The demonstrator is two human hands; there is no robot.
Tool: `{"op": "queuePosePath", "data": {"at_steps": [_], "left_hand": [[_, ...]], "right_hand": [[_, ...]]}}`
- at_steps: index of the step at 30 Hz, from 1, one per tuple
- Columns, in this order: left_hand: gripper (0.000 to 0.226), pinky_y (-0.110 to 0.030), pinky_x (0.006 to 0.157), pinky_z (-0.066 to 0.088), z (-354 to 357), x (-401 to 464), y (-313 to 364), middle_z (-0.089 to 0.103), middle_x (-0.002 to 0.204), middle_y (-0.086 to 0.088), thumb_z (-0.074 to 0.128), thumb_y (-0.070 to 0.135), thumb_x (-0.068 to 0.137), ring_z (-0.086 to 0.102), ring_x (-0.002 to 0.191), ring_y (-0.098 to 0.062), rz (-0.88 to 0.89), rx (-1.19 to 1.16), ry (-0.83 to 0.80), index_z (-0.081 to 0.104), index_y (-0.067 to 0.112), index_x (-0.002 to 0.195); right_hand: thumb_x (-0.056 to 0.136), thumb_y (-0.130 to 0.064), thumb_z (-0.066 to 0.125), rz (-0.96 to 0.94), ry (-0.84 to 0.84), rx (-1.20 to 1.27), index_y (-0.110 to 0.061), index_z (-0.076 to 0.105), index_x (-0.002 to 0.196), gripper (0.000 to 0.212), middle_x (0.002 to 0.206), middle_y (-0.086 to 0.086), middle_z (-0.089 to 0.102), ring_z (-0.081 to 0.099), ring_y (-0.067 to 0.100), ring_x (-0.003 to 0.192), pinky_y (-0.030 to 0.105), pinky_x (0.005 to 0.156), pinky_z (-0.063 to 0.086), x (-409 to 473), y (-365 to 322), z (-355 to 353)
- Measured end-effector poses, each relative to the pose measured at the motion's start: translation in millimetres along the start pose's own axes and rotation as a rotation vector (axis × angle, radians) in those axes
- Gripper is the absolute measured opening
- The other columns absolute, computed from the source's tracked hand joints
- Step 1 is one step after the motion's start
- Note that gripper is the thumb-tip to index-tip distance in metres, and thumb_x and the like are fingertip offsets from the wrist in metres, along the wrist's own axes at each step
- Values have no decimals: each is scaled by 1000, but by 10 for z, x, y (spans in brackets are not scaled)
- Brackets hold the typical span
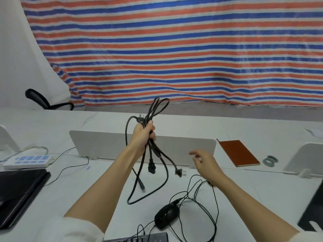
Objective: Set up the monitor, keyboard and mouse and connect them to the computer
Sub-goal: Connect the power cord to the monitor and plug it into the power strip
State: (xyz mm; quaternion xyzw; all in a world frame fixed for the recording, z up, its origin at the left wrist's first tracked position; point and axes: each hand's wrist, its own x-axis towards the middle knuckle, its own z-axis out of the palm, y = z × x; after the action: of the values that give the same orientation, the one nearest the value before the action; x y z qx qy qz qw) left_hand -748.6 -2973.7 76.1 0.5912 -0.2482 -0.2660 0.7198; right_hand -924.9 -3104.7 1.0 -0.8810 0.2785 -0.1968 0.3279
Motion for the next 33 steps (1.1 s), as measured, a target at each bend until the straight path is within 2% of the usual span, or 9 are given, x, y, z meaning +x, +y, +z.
{"op": "queuePosePath", "data": {"at_steps": [8,12,15,19,21,23,28,31,33], "left_hand": [[8,-26,67,42,902,-101,571,51,81,3,48,26,97,48,70,-11,292,880,-324,48,19,101],[13,-26,72,43,1373,-282,656,57,98,-1,48,22,97,53,84,-16,472,1235,-327,52,14,106],[19,-31,74,49,1752,-406,678,59,105,-5,47,26,97,56,87,-20,682,1409,-374,54,12,109],[28,-26,84,50,2244,-668,669,61,112,-3,51,26,95,58,96,-17,974,1345,-511,58,13,119],[29,-23,84,49,2439,-818,648,62,112,-3,55,24,93,59,97,-16,1072,1235,-595,60,14,120],[28,-25,81,51,2617,-989,633,66,106,-6,59,21,91,61,93,-18,1129,1087,-700,64,11,116],[23,-20,74,48,3151,-1545,524,69,96,-11,67,15,85,64,84,-20,1147,802,-881,67,5,106],[20,-20,68,44,3491,-1849,377,66,92,-7,67,20,86,58,78,-17,1043,695,-949,64,7,101],[21,-17,67,43,3739,-2036,271,65,89,-3,69,22,84,56,77,-13,984,628,-998,64,8,99]], "right_hand": [[90,-9,57,6,518,191,-14,33,139,55,136,5,38,42,17,121,33,103,39,-223,105,-800],[81,-16,71,-121,683,-46,-9,21,144,80,144,11,27,27,22,133,46,111,29,-482,86,-1275],[78,-39,71,-269,571,-378,-22,0,147,101,154,2,10,7,18,141,49,114,6,-751,63,-1605],[84,-51,60,-50,355,-525,-22,-6,149,98,158,-5,-1,-5,15,146,45,116,-6,-1007,2,-1910],[85,-41,63,64,349,-389,-24,10,148,84,153,-2,23,21,22,142,48,116,15,-1187,9,-2041],[87,-29,64,162,416,-181,-26,27,138,64,135,0,45,48,23,120,42,101,43,-1437,5,-2173],[91,-23,58,282,590,-156,-24,44,128,40,116,2,55,57,21,99,36,85,48,-2168,104,-2544],[92,-25,55,359,641,-299,-20,54,98,8,96,3,48,51,21,82,28,65,39,-2552,279,-2763],[93,-25,53,449,635,-348,-16,53,103,13,96,3,51,54,23,82,36,69,45,-2812,424,-2887]]}}
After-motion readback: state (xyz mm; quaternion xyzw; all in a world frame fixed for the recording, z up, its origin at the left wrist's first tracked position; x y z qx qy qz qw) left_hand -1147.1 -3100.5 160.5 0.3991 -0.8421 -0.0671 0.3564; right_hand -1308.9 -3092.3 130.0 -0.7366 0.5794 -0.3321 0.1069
